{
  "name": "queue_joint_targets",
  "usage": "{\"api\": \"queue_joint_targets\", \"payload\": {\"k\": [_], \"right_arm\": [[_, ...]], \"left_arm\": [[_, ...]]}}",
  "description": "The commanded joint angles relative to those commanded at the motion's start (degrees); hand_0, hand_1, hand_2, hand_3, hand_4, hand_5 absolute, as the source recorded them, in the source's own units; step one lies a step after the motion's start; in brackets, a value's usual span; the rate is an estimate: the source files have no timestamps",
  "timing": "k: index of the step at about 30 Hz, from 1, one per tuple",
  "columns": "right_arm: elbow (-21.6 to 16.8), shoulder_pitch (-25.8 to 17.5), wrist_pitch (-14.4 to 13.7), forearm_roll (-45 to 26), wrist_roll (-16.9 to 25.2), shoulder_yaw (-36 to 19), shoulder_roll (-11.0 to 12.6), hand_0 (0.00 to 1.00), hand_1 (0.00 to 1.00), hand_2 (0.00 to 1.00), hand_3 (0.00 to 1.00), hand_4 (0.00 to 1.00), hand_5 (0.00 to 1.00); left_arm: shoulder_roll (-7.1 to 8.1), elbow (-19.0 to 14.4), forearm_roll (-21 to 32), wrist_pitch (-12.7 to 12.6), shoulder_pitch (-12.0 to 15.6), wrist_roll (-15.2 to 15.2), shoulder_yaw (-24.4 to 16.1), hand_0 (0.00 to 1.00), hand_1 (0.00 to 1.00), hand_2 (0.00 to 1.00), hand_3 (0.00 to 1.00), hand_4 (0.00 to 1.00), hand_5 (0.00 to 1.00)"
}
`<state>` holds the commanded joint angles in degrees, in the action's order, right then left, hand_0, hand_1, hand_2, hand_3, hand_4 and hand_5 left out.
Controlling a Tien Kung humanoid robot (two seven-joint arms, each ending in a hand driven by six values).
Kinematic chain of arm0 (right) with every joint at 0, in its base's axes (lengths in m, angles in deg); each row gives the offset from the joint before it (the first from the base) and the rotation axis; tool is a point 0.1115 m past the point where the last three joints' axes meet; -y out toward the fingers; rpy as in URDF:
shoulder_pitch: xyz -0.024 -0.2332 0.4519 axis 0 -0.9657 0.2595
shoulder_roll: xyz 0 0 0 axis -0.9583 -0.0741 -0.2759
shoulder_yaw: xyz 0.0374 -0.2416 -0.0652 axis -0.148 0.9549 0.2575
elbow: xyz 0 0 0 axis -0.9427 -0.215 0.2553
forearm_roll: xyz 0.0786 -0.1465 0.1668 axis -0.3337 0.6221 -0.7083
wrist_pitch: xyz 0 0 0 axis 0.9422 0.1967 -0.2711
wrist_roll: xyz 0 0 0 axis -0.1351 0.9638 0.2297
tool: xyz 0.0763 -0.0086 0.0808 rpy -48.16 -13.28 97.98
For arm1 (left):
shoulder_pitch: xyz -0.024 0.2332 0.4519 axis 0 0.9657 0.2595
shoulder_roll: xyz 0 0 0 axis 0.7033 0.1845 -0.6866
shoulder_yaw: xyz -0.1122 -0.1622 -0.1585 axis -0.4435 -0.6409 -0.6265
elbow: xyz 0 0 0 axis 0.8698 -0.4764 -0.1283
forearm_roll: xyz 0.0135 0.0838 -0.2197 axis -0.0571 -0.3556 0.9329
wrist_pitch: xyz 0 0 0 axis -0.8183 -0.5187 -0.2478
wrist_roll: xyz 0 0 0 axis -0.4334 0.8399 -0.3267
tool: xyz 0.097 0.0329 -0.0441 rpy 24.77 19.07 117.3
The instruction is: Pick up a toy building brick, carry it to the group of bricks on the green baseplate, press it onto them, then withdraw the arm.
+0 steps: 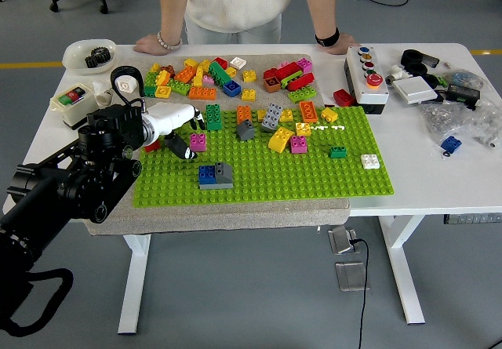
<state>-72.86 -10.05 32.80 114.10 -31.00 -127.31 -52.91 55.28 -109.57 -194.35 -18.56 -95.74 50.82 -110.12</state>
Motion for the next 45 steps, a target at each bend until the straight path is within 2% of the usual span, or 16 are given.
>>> {"api": "queue_joint_targets", "payload": {"k": [2,5,19,27,45], "right_arm": [[0.0,0.0,0.0,0.0,0.0,0.0,0.0,0.738,0.641,0.691,0.555,0.804,0.502],[0.0,0.1,0.0,0.0,0.0,0.1,0.0,0.738,0.641,0.691,0.556,0.804,0.503],[0.0,0.4,0.0,-0.1,0.0,0.2,0.0,0.738,0.640,0.691,0.556,0.805,0.504],[0.0,0.5,0.0,-0.2,0.0,0.4,0.1,0.738,0.640,0.691,0.555,0.805,0.504],[0.0,0.5,0.1,-0.2,0.0,0.4,0.1,0.738,0.640,0.691,0.556,0.806,0.504]], "left_arm": [[-0.03,-1.0,0.0,0.8,0.0,0.3,-0.3,0.836,0.792,0.734,0.697,0.825,0.192],[-0.17,-1.1,0.0,0.4,-0.2,0.4,-0.2,0.837,0.793,0.735,0.696,0.828,0.198],[-0.52,3.5,0.0,-3.2,-1.5,-0.3,2.4,0.836,0.793,0.733,0.694,0.831,0.215],[-0.94,5.5,0.0,-4.1,-1.9,-0.4,3.1,0.834,0.793,0.735,0.689,0.821,0.221],[-1.48,7.1,0.0,-5.7,-2.2,-0.2,3.5,0.822,0.778,0.706,0.649,0.787,0.232]]}}
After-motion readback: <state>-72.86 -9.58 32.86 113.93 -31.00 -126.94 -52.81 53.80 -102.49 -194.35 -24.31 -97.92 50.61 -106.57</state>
